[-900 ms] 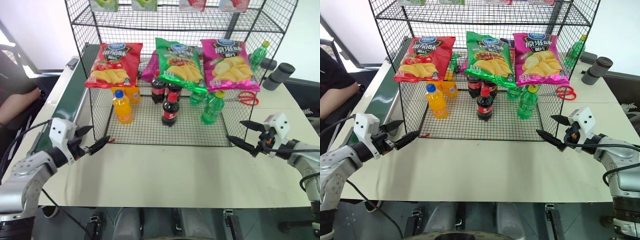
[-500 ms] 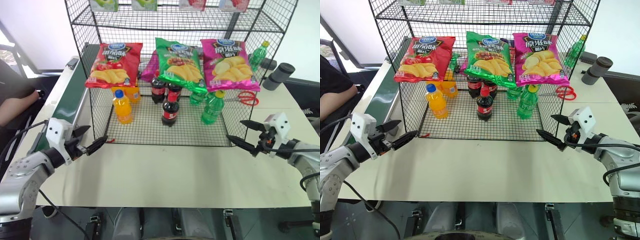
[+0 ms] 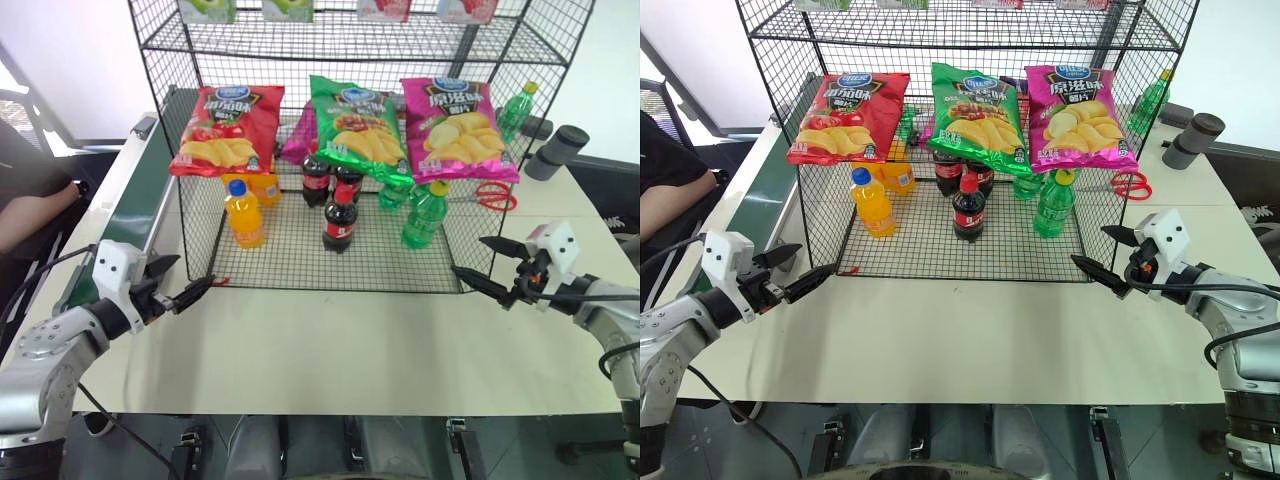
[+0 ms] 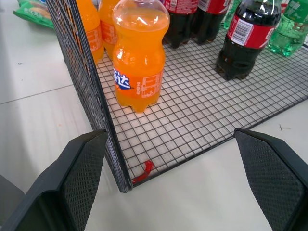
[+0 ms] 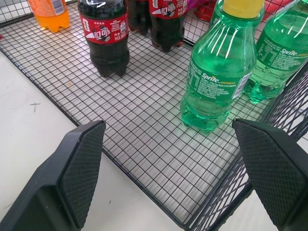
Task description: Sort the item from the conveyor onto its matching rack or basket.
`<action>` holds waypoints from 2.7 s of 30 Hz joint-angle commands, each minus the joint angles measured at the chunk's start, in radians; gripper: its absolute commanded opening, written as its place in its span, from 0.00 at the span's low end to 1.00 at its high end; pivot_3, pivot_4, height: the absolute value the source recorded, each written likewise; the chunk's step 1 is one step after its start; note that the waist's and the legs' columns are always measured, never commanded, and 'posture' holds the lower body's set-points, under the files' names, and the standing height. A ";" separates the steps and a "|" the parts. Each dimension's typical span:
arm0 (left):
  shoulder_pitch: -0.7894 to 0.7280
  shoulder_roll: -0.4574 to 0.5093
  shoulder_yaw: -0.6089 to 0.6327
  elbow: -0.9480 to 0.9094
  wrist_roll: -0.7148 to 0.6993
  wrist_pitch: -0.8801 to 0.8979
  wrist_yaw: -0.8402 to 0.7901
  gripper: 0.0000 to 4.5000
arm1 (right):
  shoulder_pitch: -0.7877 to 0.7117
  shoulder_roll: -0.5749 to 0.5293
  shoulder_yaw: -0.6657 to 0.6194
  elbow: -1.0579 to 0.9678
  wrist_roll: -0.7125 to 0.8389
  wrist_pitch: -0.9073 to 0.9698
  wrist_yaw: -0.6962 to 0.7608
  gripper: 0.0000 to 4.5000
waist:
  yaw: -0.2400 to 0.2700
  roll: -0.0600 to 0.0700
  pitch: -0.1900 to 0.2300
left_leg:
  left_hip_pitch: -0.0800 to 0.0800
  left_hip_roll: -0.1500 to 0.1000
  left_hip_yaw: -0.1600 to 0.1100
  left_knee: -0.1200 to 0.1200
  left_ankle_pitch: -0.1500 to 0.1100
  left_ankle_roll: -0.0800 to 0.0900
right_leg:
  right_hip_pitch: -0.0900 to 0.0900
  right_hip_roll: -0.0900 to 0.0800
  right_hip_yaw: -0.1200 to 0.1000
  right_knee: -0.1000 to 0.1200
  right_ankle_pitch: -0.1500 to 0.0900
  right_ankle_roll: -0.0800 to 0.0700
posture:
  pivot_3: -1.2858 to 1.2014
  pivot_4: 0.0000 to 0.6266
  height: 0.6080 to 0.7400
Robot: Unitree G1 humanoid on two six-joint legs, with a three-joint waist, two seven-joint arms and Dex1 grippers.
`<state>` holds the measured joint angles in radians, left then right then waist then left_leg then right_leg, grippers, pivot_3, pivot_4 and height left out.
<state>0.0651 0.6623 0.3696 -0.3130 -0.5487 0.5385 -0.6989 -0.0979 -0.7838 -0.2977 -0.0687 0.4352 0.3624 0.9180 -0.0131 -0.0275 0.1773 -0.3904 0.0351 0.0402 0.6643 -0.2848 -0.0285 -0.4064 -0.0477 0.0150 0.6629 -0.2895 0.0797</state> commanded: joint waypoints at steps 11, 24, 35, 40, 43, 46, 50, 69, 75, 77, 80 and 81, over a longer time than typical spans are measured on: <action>-0.020 -0.015 -0.024 0.028 0.078 -0.078 0.029 1.00 | -0.056 0.022 0.020 0.006 0.005 -0.008 -0.015 0.97 | 0.000 0.000 0.000 | 0.000 0.000 0.000 0.000 0.000 0.000 | 0.000 0.000 0.000 0.000 0.000 0.000 | 0.52 0.24 0.95; -0.041 -0.014 -0.032 0.036 0.075 -0.059 0.026 1.00 | -0.059 0.039 0.044 0.010 0.012 0.002 -0.024 0.97 | 0.000 0.000 0.000 | 0.000 0.000 0.000 0.000 0.000 0.000 | 0.000 0.000 0.000 0.000 0.000 0.000 | 0.52 0.24 0.95; -0.034 -0.020 -0.036 0.030 0.083 -0.056 0.039 1.00 | -0.073 0.048 0.069 0.034 -0.004 -0.020 -0.021 0.97 | 0.000 0.000 0.000 | 0.000 0.000 0.000 0.000 0.000 0.000 | 0.000 0.000 0.000 0.000 0.000 0.000 | 0.52 0.24 0.95; -0.036 -0.023 -0.038 0.031 0.085 -0.058 0.042 1.00 | -0.076 0.046 0.070 0.042 -0.006 -0.028 -0.017 0.97 | 0.000 0.000 0.000 | 0.000 0.000 0.000 0.000 0.000 0.000 | 0.000 0.000 0.000 0.000 0.000 0.000 | 0.52 0.24 0.95; -0.040 -0.027 -0.040 0.035 0.088 -0.068 0.041 1.00 | -0.079 0.051 0.074 0.048 -0.009 -0.035 -0.017 0.97 | -0.001 0.000 0.000 | 0.000 0.000 0.000 0.000 0.000 0.000 | 0.000 0.000 0.000 0.000 0.000 0.000 | 0.52 0.24 0.95; -0.043 -0.031 -0.041 0.034 0.090 -0.071 0.043 1.00 | -0.081 0.056 0.078 0.051 -0.013 -0.039 -0.017 0.97 | 0.000 0.000 0.000 | 0.000 0.000 0.000 0.000 0.000 0.000 | 0.000 0.000 0.000 0.000 0.000 0.000 | 0.52 0.24 0.95; -0.045 -0.036 -0.037 0.034 0.086 -0.069 0.048 1.00 | -0.090 0.063 0.085 0.060 -0.020 -0.046 -0.015 0.97 | 0.000 0.000 0.000 | 0.000 0.000 0.000 0.000 0.000 0.000 | 0.000 0.000 0.000 0.000 0.000 0.000 | 0.52 0.24 0.95; -0.048 -0.044 -0.033 0.018 0.068 -0.053 0.055 1.00 | -0.120 0.081 0.108 0.082 -0.034 -0.070 -0.014 0.97 | -0.001 0.000 0.000 | 0.000 0.000 0.000 0.000 0.000 0.000 | 0.000 0.000 0.000 0.000 0.000 0.000 | 0.52 0.24 0.95; -0.056 -0.047 -0.034 0.018 0.083 -0.059 0.074 1.00 | -0.125 0.088 0.112 0.086 -0.040 -0.077 -0.015 0.97 | 0.000 0.000 0.000 | 0.000 0.000 0.000 0.000 0.000 0.000 | 0.000 0.000 0.000 0.000 0.000 0.000 | 0.52 0.24 0.95; -0.057 -0.056 -0.026 0.015 0.093 -0.065 0.103 1.00 | -0.126 0.091 0.113 0.086 -0.041 -0.080 -0.016 0.97 | 0.000 0.000 0.000 | 0.000 0.000 0.000 0.000 0.000 0.000 | 0.000 0.000 0.000 0.000 0.000 0.000 | 0.52 0.24 0.95; -0.055 -0.053 -0.031 0.015 0.124 -0.060 0.138 1.00 | -0.129 0.095 0.117 0.089 -0.043 -0.084 -0.018 0.97 | -0.001 0.000 0.000 | 0.000 0.000 0.000 0.000 0.000 0.000 | 0.000 0.000 0.000 0.000 0.000 0.000 | 0.52 0.24 0.95; -0.054 -0.057 -0.034 0.016 0.142 -0.074 0.152 1.00 | -0.131 0.096 0.118 0.091 -0.044 -0.085 -0.019 0.97 | -0.001 0.000 0.000 | 0.000 0.000 0.000 0.000 0.000 0.000 | 0.000 0.000 0.000 0.000 0.000 0.000 | 0.52 0.24 0.95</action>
<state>0.0202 0.6004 0.3270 -0.2740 -0.4324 0.4904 -0.5690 -0.2120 -0.6929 -0.1691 0.0267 0.3868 0.2974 0.9018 -0.0140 -0.0275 0.1773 -0.3904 0.0352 0.0403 0.6644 -0.2848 -0.0285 -0.4066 -0.0476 0.0150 0.6633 -0.2893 0.0801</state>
